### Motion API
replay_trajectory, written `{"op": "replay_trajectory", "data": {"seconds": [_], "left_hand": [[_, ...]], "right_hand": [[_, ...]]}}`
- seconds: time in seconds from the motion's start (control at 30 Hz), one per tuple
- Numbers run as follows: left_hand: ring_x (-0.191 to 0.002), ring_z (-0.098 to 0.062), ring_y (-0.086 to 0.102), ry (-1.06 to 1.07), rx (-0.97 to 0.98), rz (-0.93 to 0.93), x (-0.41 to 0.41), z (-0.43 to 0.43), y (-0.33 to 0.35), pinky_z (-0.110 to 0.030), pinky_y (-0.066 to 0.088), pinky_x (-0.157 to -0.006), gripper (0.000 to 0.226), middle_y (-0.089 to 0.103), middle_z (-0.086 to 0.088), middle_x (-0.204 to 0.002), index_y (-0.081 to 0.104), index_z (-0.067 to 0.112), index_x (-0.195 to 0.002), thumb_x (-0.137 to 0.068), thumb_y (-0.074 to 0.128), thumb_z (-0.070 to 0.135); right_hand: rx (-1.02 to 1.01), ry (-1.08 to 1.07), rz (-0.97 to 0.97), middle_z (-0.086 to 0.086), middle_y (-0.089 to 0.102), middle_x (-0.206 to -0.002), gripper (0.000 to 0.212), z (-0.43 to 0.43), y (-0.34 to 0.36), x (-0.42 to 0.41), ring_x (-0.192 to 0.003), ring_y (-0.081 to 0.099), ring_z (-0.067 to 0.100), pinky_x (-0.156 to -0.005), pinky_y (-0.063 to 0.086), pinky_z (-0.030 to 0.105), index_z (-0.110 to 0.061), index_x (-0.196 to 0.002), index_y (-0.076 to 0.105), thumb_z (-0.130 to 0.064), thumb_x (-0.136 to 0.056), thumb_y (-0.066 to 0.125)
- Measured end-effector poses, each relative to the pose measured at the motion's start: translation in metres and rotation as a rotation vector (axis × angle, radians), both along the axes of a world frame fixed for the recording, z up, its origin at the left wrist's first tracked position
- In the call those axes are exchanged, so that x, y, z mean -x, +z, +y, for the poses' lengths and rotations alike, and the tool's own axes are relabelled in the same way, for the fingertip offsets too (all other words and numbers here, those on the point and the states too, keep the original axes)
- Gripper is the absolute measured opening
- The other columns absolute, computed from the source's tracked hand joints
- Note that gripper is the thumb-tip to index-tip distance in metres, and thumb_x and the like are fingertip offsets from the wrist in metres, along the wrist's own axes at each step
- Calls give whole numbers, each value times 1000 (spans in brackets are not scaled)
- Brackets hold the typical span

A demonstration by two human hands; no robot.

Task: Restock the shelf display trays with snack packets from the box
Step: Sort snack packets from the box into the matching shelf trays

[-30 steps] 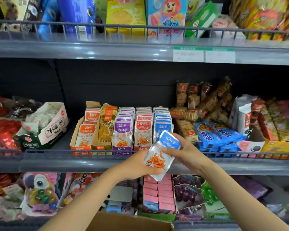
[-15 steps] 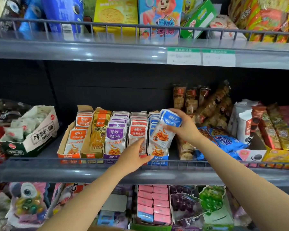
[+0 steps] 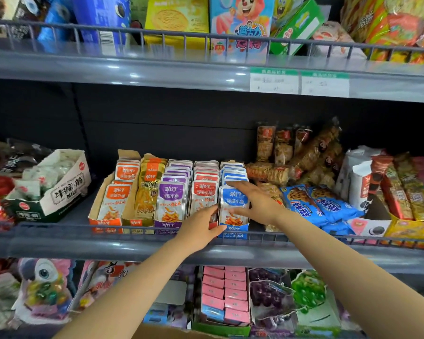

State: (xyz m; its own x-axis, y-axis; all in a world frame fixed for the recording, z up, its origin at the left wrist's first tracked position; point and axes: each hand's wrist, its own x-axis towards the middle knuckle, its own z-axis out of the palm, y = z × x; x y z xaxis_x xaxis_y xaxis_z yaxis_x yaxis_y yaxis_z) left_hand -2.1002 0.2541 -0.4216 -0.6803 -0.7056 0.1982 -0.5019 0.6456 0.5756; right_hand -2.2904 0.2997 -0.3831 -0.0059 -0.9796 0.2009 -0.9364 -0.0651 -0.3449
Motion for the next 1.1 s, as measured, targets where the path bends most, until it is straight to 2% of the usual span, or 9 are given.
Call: {"op": "replay_trajectory", "data": {"seconds": [0.13,0.27,0.43,0.53,0.63,0.73,0.83,0.97,1.1], "left_hand": [[-129,-14,44,-3,-2,28,-5,6,4,-35,42,-104,61,46,5,-142,34,24,-143,-90,57,42],[-133,-13,39,11,47,62,-25,18,11,-33,37,-107,63,40,6,-146,30,25,-146,-91,55,43],[-135,-11,33,11,68,32,-75,42,-3,-29,30,-107,62,35,9,-148,29,29,-146,-91,53,46],[-136,-10,32,26,56,-38,-108,56,-36,-31,30,-110,64,34,10,-149,30,31,-145,-89,51,52],[-135,-9,34,26,-37,-111,-141,73,-81,-26,31,-107,61,35,11,-148,34,30,-143,-89,50,53],[-130,-10,40,30,-170,-253,-171,85,-138,-22,33,-102,71,42,7,-144,38,29,-140,-80,42,67],[-127,-12,44,2,-366,-392,-194,97,-190,-22,37,-101,64,43,3,-143,40,25,-139,-85,52,57],[-117,-13,54,-31,-518,-541,-203,110,-244,-21,41,-98,66,52,2,-137,48,19,-134,-82,56,59],[-121,-19,51,-99,-565,-660,-193,115,-280,-29,42,-102,62,51,-3,-138,46,17,-135,-87,54,56]], "right_hand": [[72,-15,-52,0,25,-155,81,9,1,-3,-142,25,20,-115,27,44,-30,-148,19,-43,-84,65],[174,-20,-154,0,24,-155,77,31,7,-15,-144,20,15,-117,24,37,-24,-149,20,-39,-86,63],[208,48,-374,-10,33,-147,65,79,-9,-49,-137,30,5,-113,28,26,-25,-145,29,-34,-88,59],[53,46,-445,-19,33,-146,61,106,-50,-79,-133,31,-6,-108,27,17,-36,-142,30,-41,-87,57],[-118,92,-424,-17,43,-138,53,124,-110,-109,-125,42,-2,-107,31,17,-38,-136,35,-34,-90,59],[-316,109,-402,-11,49,-133,47,135,-166,-139,-119,48,2,-106,36,21,-29,-133,44,-37,-89,61],[-563,71,-407,-4,49,-137,52,140,-215,-163,-121,45,4,-100,33,7,-17,-135,46,-36,-89,61],[-899,16,-337,1,51,-130,41,139,-272,-182,-117,51,21,-90,41,21,-16,-130,50,-31,-93,57],[-1071,-101,-245,4,52,-133,46,141,-308,-185,-118,52,25,-95,43,28,-15,-128,52,-35,-88,62]]}}
